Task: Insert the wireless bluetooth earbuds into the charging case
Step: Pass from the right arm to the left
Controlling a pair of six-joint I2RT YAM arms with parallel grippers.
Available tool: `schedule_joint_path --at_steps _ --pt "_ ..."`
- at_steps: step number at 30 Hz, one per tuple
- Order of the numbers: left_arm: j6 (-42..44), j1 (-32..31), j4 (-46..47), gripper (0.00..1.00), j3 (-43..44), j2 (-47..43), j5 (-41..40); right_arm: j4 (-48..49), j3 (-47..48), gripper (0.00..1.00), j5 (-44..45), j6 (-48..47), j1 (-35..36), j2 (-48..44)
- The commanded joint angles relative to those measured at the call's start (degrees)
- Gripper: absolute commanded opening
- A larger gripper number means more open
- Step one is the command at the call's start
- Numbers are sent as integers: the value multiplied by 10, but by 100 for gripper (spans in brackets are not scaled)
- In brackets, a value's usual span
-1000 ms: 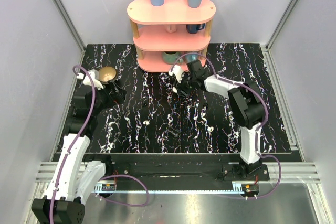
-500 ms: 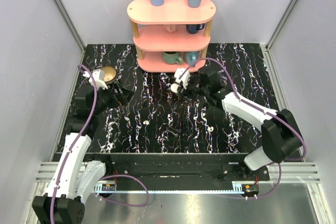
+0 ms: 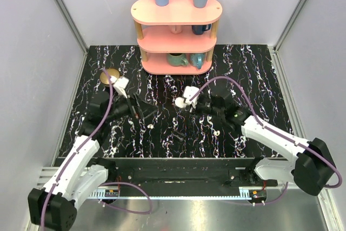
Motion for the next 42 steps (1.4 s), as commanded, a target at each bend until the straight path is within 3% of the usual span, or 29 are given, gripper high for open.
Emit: schedule_joint_path --at_steps 1,8,21,35,39,42 --pt "-31 -80 75 98 -15 -4 -43 27 -10 18 24 23 33 -26" --pt "-80 -138 163 97 -31 17 -58 39 -35 17 55 43 73 -48" --pt "-91 -197 219 90 -36 93 -87 63 -45 17 76 67 99 -59" --pt "-102 -230 248 70 -26 141 -93 71 -52 17 84 69 103 -63" --pt "-97 -231 241 47 -22 142 -95 71 -53 18 84 69 103 -64" --pt "-95 -230 233 47 -20 148 -94 73 -54 17 86 69 103 -65"
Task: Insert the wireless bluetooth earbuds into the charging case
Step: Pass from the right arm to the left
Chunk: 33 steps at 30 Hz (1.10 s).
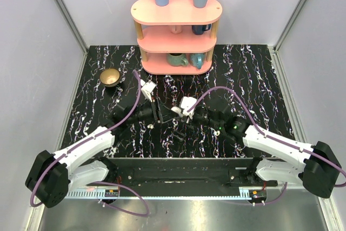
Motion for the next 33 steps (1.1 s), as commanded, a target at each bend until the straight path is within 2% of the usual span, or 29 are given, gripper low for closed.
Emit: schedule_joint_path --at_steps 1,6,9,13,14,17,19,22,24,27,31,33 --pt "6 -3 20 47 15 3 -8 32 0 17 13 5 7 -17" --pt "8 -4 18 49 17 7 -4 34 0 17 13 5 7 -14" --pt "10 -4 15 47 18 8 -4 34 1 17 10 5 8 -14" --pt "15 -4 14 34 20 7 -4 37 0 18 9 8 8 -17" --pt "15 -4 14 27 20 7 -4 38 0 19 8 10 7 -17" --pt "21 -4 12 19 20 9 -3 39 0 22 1 15 7 -20" --pt "24 -4 13 14 20 9 -3 39 0 27 -4 18 8 -20" --pt "28 -4 8 11 22 8 -4 39 1 37 -3 25 8 -18" --pt "31 -4 6 10 22 6 -5 42 3 50 0 32 8 -20" --pt "39 -5 0 7 22 0 -11 48 1 62 2 42 7 -27" --pt "53 -5 -12 5 21 -15 -29 55 0 70 17 63 8 -42" --pt "63 -5 -23 5 22 -28 -39 52 1 71 23 83 8 -50"
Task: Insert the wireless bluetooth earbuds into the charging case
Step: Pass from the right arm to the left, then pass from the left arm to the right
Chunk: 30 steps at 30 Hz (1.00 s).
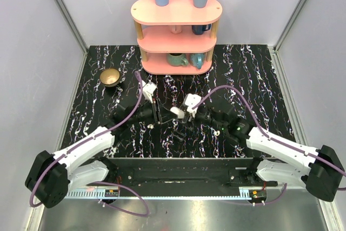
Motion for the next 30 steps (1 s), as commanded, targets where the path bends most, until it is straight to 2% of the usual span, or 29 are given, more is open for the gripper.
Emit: schedule_joint_path --at_steps 1,4,8,9,17,22,23,25,26,27,30 --pt "34 -2 -4 5 18 -37 -41 27 7 74 20 57 7 -30" --pt "43 -2 -11 5 10 -63 -73 -16 26 75 -1 94 7 -30" --pt "48 -2 6 5 -9 -100 -102 -73 69 88 22 195 6 -27" --pt "52 -2 21 5 -14 -116 -106 -77 80 89 38 260 6 -28" --pt "93 -2 124 6 -89 -212 -137 -85 140 91 23 454 -8 -10" --pt "133 -2 181 5 -135 -252 -134 -48 131 93 37 601 -26 -15" --pt "139 -3 217 5 -144 -263 -135 -38 116 93 47 667 -31 -16" --pt "140 -3 256 4 -173 -272 -133 7 96 93 45 726 -34 -17" --pt "144 -4 288 4 -181 -276 -132 31 70 93 45 786 -34 -18" --pt "146 -4 301 3 -192 -275 -129 82 57 93 43 811 -34 -16" --pt "157 -7 337 2 -201 -269 -116 148 22 92 45 895 -34 -2"
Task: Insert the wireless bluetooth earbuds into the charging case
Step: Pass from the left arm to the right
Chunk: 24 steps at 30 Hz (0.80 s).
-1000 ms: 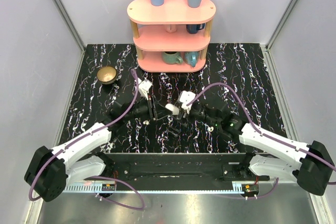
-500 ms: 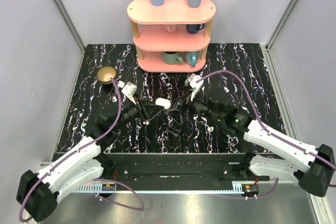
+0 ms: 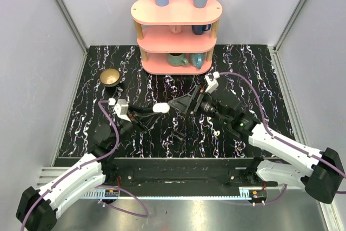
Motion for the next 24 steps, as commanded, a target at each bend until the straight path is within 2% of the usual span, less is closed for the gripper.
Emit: schedule_joint_path --at_steps 1,5,16,21,24 --pt "32 -6 129 1 -12 3 13 132 -41 92 6 184 -3 15" --pt "39 -10 182 0 -25 15 11 115 -25 93 -5 206 -3 38" --pt "64 -24 189 0 -39 9 -28 188 -36 92 -45 265 -3 84" --pt "73 -28 189 0 -39 6 -50 219 -37 89 -69 294 -4 111" --pt "74 -30 189 0 -41 8 -59 227 -37 82 -73 301 -3 117"
